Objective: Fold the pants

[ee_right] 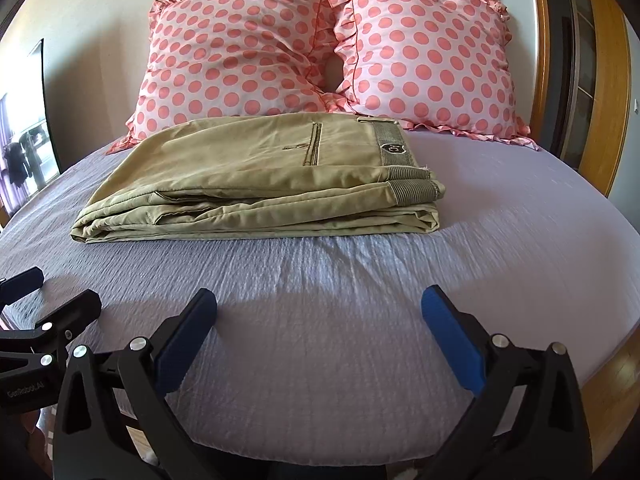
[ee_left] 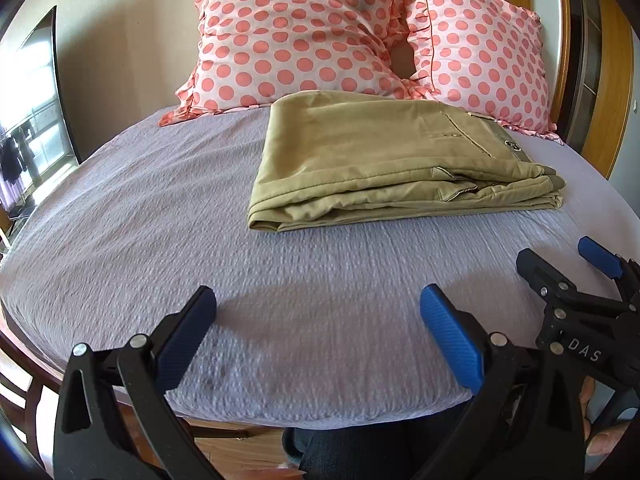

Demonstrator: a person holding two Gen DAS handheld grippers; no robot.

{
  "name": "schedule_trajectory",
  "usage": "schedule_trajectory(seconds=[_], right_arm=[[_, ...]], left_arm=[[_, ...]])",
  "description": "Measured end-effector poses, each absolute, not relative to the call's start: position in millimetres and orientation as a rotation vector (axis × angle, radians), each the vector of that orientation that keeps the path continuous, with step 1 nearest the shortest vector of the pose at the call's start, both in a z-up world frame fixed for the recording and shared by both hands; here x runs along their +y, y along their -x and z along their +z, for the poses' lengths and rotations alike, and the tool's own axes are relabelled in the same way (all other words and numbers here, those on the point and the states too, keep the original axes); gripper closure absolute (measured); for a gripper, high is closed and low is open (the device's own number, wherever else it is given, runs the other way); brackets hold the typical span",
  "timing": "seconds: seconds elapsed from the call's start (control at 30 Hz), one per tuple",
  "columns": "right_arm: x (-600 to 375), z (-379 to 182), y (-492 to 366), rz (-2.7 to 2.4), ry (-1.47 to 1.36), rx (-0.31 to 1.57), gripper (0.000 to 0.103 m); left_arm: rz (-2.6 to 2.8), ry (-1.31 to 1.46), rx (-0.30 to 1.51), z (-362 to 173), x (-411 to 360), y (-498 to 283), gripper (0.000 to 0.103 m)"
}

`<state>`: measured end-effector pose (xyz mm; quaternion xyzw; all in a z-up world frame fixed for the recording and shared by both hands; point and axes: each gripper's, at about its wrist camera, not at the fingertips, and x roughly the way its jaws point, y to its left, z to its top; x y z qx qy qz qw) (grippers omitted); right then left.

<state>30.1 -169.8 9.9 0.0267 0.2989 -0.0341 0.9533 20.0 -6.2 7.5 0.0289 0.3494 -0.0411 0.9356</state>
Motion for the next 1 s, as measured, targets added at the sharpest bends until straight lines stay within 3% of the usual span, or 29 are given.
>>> schedule_trajectory(seconds=[1.0], right_arm=[[-170.5,9.6,-29.7,-0.066,-0.053,0.606,0.001]], left_arm=[[-0.087,-0.059,0.715,8.6,-5.1,-21.1,0.002]])
